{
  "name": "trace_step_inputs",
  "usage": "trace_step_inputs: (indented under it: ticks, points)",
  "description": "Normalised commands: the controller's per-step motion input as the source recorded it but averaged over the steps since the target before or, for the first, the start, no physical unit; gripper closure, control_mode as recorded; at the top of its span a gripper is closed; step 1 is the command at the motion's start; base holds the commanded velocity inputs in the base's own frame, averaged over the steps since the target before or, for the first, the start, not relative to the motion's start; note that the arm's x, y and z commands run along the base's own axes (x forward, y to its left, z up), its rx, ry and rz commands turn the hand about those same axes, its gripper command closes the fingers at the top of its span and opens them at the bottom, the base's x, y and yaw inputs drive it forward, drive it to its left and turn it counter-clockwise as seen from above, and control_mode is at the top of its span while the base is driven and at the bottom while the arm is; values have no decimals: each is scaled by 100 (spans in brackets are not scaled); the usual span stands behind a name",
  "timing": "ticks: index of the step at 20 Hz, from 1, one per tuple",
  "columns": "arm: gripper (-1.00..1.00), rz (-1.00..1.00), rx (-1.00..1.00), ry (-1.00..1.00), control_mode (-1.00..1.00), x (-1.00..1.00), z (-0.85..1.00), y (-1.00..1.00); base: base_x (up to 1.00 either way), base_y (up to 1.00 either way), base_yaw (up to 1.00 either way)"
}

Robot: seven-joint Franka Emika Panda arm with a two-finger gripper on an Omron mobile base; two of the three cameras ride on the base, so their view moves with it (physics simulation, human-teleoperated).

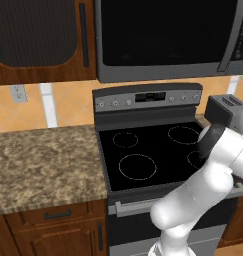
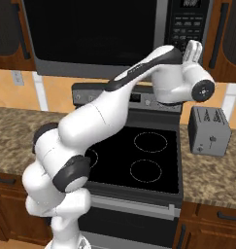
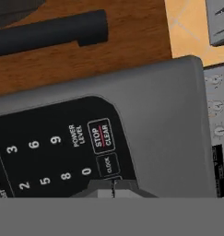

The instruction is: Open the microwave, place the bowl with waffle inside the microwave, then close the microwave door and turn it on.

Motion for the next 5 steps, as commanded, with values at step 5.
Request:
trace_step_inputs:
  ticks: [5]
  points:
    - [100,0,2,-14,-100,-100,-33,-20,0,0,0]
